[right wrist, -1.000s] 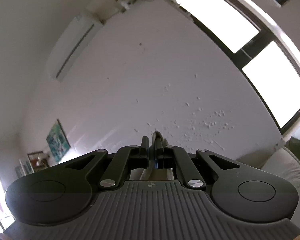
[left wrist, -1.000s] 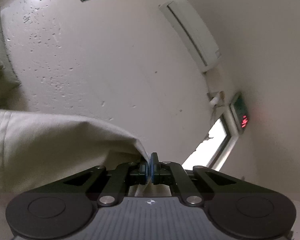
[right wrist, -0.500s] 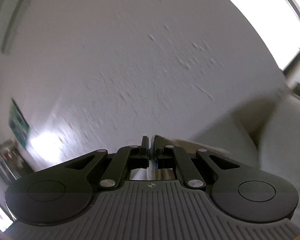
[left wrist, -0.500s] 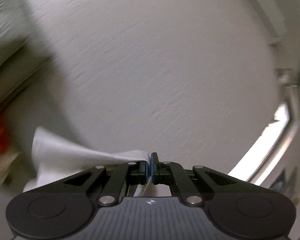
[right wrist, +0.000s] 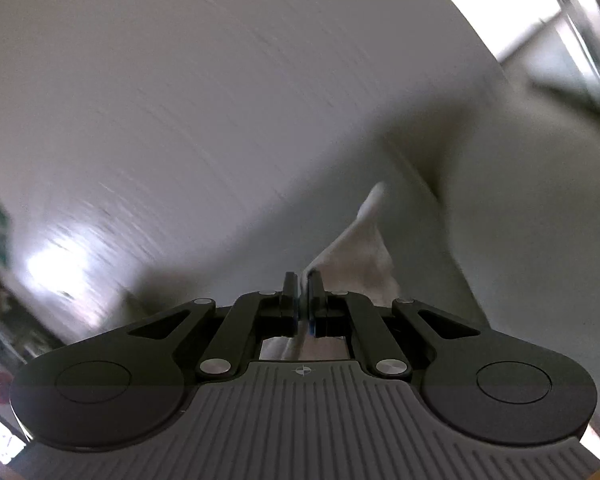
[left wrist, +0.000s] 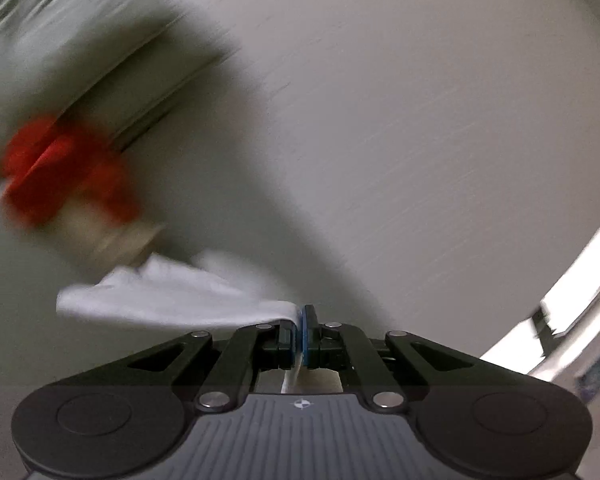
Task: Fold clothes
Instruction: 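Release the sweatshirt with the left tool, dropping it flat on the cushion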
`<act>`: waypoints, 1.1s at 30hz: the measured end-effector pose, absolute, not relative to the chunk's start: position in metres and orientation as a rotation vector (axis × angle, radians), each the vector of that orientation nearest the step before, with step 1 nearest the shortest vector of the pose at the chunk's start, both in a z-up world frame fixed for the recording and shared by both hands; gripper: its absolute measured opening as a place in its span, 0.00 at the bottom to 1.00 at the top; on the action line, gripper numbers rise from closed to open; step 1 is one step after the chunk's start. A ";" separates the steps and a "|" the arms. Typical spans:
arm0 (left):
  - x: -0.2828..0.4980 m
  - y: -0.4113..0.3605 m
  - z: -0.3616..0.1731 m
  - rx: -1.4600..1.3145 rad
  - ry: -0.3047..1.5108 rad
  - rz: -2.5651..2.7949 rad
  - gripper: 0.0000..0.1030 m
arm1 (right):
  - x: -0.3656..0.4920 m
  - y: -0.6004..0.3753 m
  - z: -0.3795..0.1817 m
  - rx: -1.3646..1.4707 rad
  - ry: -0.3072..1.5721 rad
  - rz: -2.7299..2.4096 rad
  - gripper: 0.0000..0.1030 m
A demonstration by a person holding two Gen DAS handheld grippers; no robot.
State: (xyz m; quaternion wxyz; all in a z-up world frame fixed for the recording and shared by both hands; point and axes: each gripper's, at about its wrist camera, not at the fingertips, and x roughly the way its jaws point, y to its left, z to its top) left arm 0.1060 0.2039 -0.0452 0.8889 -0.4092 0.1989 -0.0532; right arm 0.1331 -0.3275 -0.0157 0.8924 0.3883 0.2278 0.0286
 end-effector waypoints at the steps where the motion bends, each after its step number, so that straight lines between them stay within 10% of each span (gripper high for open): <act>1: 0.103 0.205 -0.069 -0.862 0.472 -0.081 0.00 | 0.133 -0.326 -0.040 0.823 0.531 0.037 0.04; 8: 0.092 0.210 -0.140 -0.871 0.693 0.041 0.00 | 0.122 -0.317 -0.137 0.849 0.775 -0.075 0.04; 15: 0.095 0.214 -0.123 -0.798 0.780 0.043 0.03 | 0.117 -0.326 -0.106 0.787 0.784 -0.089 0.06; 19: 0.076 0.204 -0.136 -0.730 0.837 0.048 0.36 | 0.089 -0.326 -0.108 0.811 0.866 -0.067 0.45; 33: 0.044 0.082 -0.158 -0.367 0.999 -0.167 0.45 | 0.038 -0.226 -0.148 0.504 1.050 0.259 0.43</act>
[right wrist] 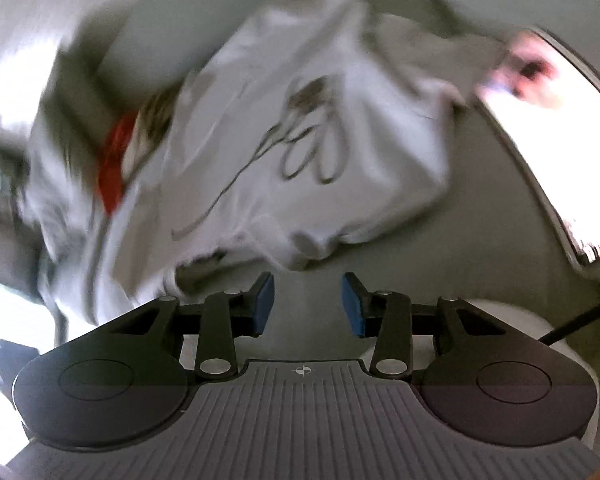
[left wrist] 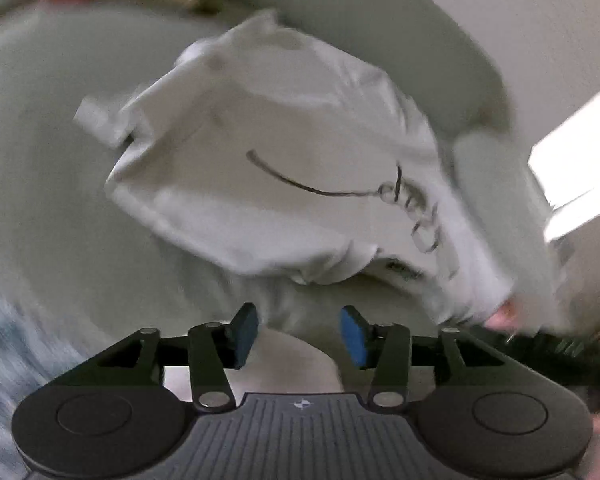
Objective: Fold clothes
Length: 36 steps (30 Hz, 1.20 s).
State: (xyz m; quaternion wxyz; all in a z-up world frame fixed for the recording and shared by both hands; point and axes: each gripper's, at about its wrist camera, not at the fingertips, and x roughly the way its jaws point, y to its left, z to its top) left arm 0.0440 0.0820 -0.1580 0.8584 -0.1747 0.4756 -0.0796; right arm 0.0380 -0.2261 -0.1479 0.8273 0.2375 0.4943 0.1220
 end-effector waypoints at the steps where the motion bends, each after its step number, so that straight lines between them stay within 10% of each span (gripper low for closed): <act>1: 0.048 0.068 -0.156 -0.278 0.997 -0.160 0.45 | 0.037 -0.212 -0.145 0.394 1.028 0.262 0.43; 9: 0.075 0.028 -0.163 -0.099 0.970 -0.071 0.38 | 0.042 -0.148 -0.153 0.051 0.914 0.237 0.42; 13: 0.077 0.034 -0.161 -0.098 0.981 -0.036 0.07 | 0.048 -0.159 -0.154 0.102 0.909 0.189 0.01; 22: 0.056 0.061 -0.103 -0.230 1.039 -0.209 0.00 | 0.033 -0.207 -0.094 0.272 0.864 0.188 0.00; 24: 0.053 0.064 -0.103 -0.203 1.052 -0.191 0.00 | 0.032 -0.211 -0.091 0.277 0.913 0.229 0.04; 26: 0.050 0.063 -0.109 -0.165 1.077 -0.161 0.01 | 0.029 -0.211 -0.092 0.275 0.951 0.267 0.31; 28: 0.047 0.053 -0.121 -0.125 1.115 -0.143 0.23 | 0.022 -0.197 -0.107 0.238 0.912 0.284 0.52; 31: 0.044 0.034 -0.135 -0.088 1.110 -0.146 0.40 | 0.018 -0.170 -0.126 0.127 0.861 0.266 0.49; 36: 0.066 0.009 -0.160 -0.017 1.133 -0.121 0.41 | 0.034 -0.149 -0.151 0.061 0.839 0.192 0.49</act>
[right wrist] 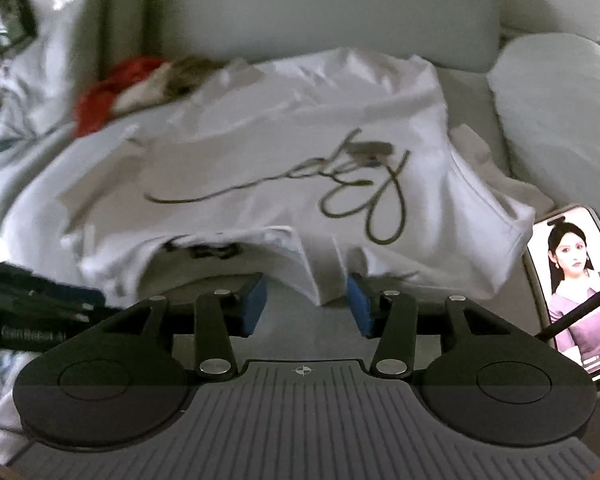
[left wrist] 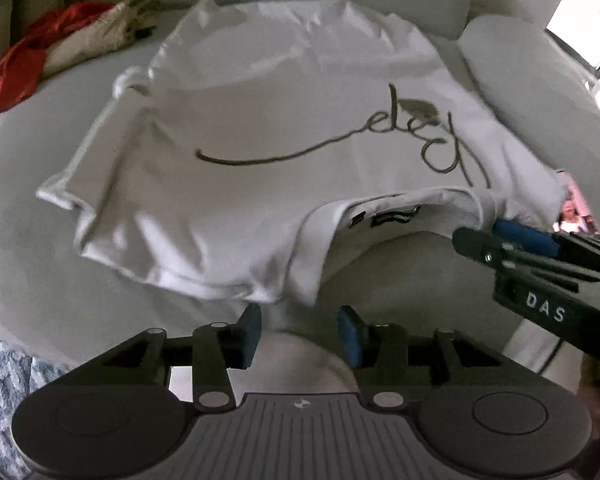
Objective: Fold clothes
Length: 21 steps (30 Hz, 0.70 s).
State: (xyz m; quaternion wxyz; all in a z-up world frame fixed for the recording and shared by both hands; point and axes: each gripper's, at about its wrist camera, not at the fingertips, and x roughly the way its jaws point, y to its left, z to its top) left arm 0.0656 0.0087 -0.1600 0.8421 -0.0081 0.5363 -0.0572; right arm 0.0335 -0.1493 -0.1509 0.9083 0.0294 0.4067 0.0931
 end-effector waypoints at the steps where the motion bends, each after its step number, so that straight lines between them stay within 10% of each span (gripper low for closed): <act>1: 0.069 0.007 -0.162 -0.018 1.134 -0.109 0.42 | 0.037 -0.150 -0.154 0.068 0.838 0.169 0.49; 3: 0.073 0.007 -0.162 -0.031 1.121 -0.086 0.41 | 0.042 -0.155 -0.160 0.096 0.847 0.123 0.46; 7: 0.078 0.019 -0.155 -0.056 1.073 -0.048 0.14 | 0.049 -0.170 -0.163 0.157 0.858 0.086 0.09; 21: 0.052 0.046 -0.120 -0.075 1.184 -0.236 0.06 | 0.032 -0.191 -0.107 0.239 1.021 0.203 0.05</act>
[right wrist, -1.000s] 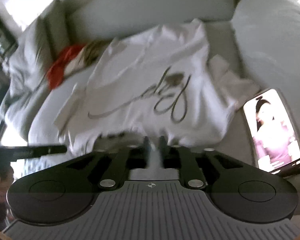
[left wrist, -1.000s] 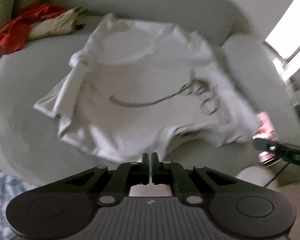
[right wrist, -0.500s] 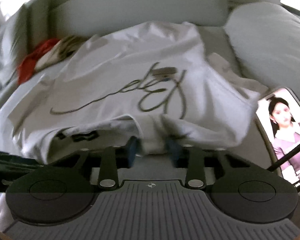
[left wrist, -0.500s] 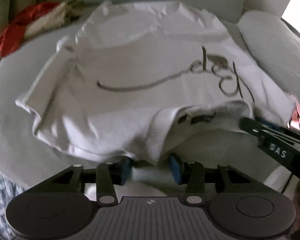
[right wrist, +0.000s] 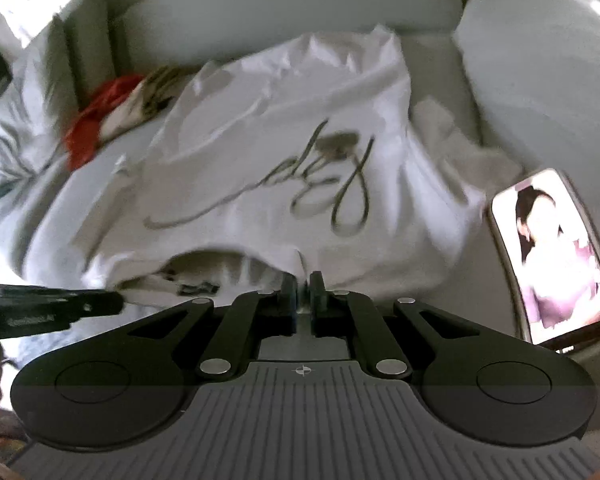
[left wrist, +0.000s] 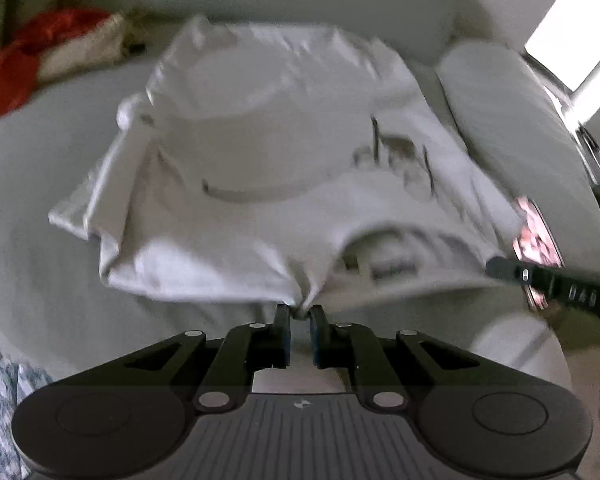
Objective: Fold clothes
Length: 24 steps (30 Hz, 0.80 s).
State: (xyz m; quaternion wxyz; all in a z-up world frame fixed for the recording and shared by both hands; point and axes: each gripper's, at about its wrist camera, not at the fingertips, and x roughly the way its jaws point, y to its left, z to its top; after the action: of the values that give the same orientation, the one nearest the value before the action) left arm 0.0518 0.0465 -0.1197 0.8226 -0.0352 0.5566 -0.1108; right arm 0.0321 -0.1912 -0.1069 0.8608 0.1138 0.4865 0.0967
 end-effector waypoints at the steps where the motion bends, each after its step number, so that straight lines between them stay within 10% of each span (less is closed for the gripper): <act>1: 0.048 0.045 -0.124 -0.050 1.226 -0.246 0.06 | 0.030 -0.192 -0.106 0.236 1.057 0.218 0.06; 5: 0.029 0.040 -0.115 0.048 1.171 -0.252 0.16 | 0.015 -0.192 -0.113 0.199 1.153 0.259 0.25; 8: 0.023 0.042 -0.102 0.037 1.052 -0.243 0.41 | 0.001 -0.202 -0.102 0.222 1.065 0.265 0.41; 16: 0.079 0.023 -0.137 -0.039 0.995 -0.136 0.49 | 0.038 -0.178 -0.121 0.135 0.862 0.237 0.31; 24: 0.065 0.013 -0.147 0.057 1.178 -0.143 0.51 | 0.030 -0.176 -0.141 0.112 1.091 0.247 0.33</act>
State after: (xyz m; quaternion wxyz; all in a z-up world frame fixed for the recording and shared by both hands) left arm 0.0654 0.0132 -0.1474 0.8287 0.0271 0.5549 -0.0674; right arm 0.0304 -0.1761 -0.1408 0.8462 0.0533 0.5172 0.1170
